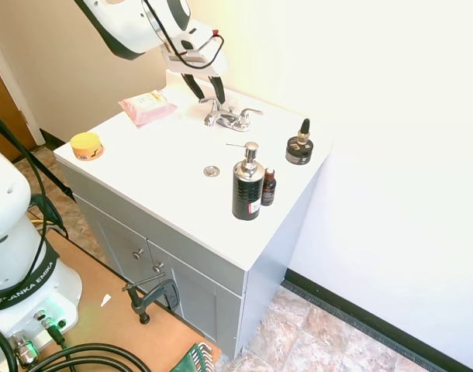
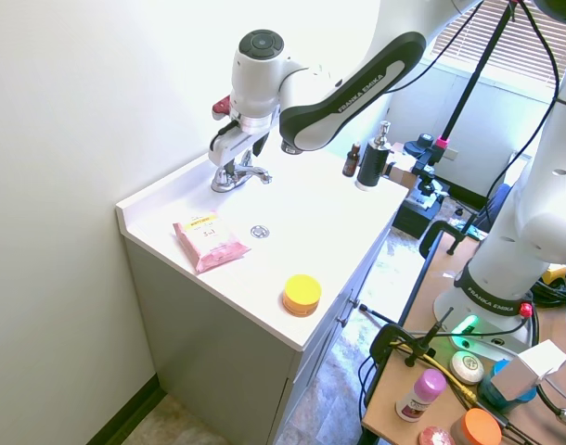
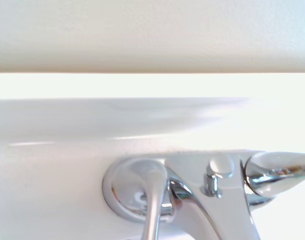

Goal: Turn on the hot water

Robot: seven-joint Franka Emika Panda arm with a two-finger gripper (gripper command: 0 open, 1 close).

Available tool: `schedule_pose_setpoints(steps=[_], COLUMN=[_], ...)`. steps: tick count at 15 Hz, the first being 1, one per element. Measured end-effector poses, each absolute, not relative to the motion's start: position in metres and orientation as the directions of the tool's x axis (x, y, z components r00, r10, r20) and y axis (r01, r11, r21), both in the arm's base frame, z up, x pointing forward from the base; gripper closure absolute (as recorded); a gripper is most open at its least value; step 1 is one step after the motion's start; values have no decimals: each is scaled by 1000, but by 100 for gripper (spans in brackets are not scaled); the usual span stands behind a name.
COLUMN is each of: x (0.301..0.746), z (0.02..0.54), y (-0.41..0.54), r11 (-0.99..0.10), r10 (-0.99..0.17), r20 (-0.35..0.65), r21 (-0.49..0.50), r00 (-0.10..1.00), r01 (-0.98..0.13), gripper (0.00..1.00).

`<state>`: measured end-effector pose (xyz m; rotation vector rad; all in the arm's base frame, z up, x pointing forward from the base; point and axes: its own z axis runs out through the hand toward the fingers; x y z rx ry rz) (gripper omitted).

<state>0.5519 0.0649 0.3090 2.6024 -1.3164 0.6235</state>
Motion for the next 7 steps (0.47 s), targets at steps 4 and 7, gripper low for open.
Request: schedule_pose_setpoints(steps=[4,7], x=[537,513], z=[309,334], y=[53,48], r11=[-589,-597], r10=[-732,-746], r20=[438,375], r21=[-21,-9], r00=[522,551], r01=[-808,-802], gripper=[0,0])
